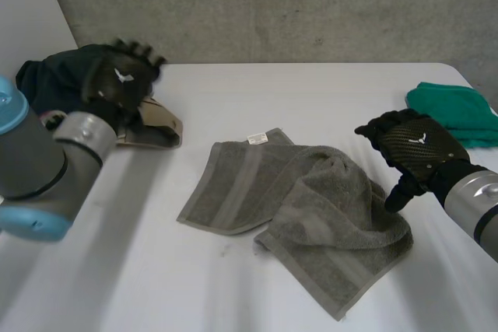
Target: Fold the laundry.
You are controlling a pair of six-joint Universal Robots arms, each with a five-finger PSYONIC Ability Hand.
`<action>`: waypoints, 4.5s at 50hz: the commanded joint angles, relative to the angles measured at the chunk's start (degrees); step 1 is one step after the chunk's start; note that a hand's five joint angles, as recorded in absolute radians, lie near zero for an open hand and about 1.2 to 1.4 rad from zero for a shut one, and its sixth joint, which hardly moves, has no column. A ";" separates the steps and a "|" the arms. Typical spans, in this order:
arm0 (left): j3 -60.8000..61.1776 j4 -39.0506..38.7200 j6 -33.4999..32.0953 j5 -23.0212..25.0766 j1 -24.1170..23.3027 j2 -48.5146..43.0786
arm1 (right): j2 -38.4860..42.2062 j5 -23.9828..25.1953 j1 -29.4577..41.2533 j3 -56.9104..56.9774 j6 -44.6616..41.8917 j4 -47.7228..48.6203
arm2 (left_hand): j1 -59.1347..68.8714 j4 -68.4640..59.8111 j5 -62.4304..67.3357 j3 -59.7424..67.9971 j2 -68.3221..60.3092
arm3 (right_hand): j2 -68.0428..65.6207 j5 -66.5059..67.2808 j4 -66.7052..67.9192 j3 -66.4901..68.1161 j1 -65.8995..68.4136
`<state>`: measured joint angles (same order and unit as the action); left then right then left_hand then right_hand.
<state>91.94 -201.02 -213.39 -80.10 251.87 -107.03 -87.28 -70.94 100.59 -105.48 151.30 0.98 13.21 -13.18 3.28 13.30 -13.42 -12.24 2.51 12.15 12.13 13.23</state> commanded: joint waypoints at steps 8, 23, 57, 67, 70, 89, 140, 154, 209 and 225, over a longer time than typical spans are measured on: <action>3.08 12.41 15.90 12.86 -6.04 -3.79 | -1.31 0.54 0.83 -1.92 -0.31 -6.61 | 20.38 -20.41 20.31 20.29 -20.17 | 2.24 -2.51 -2.15 -2.13 -3.23; -3.42 10.21 15.90 2.42 -16.85 -16.71 | -0.61 0.28 7.33 -8.25 5.84 2.62 | 21.06 -21.08 20.99 20.97 -20.85 | 2.24 -2.51 -2.15 -2.13 -3.23; -10.11 -6.49 14.06 -15.52 -21.60 -24.81 | -1.92 -2.71 10.07 -4.92 6.20 4.56 | 66.79 -66.82 66.72 66.70 -66.58 | -67.76 67.49 67.85 67.87 66.77; -8.36 -6.84 8.52 -17.10 -20.73 -15.95 | -8.25 -0.25 0.93 5.45 5.67 -4.22 | 66.79 -66.82 66.72 66.70 -66.58 | -67.76 67.49 67.85 67.87 66.77; -5.64 -6.84 8.61 -17.28 -18.01 -8.24 | -8.17 2.73 -2.50 11.07 4.18 -8.79 | 66.79 -66.82 66.72 66.70 -66.58 | -67.76 67.49 67.85 67.87 66.77; -2.29 -6.32 8.69 -17.10 -20.63 0.15 | 20.49 -5.67 -6.55 34.82 -7.86 -2.23 | 66.79 -66.82 66.72 66.70 -66.58 | 2.24 -2.51 -2.15 -2.13 -3.23; -2.81 -5.70 8.52 -17.37 -20.99 6.56 | 18.49 -4.46 7.52 15.30 -18.68 15.10 | 66.79 -66.82 66.72 66.70 -66.58 | -67.76 67.49 67.85 67.87 66.77; -2.81 1.94 8.52 -16.49 -11.05 20.28 | 0.27 -14.32 -11.73 26.81 -5.75 -14.99 | 66.79 -66.82 66.72 66.70 -66.58 | -67.76 67.49 67.85 67.87 66.77; 9.40 -24.68 -2.47 -14.38 -16.15 -6.26 | 26.81 -0.43 -8.66 16.37 -4.08 6.92 | 66.79 -66.82 66.72 66.70 -66.58 | -48.02 47.75 48.11 48.13 47.03; 8.96 -24.51 -2.56 -14.47 -15.89 -4.59 | 21.89 9.33 -9.01 -0.86 -18.84 19.49 | 66.79 -66.82 66.72 66.70 -66.58 | -15.34 15.07 15.43 15.45 14.35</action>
<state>100.93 -225.67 -215.95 -94.50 235.96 -112.41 -62.98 -64.84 91.56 -101.50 138.48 17.11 64.33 -68.85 56.00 68.49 -68.68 -27.13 15.48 26.55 27.16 28.14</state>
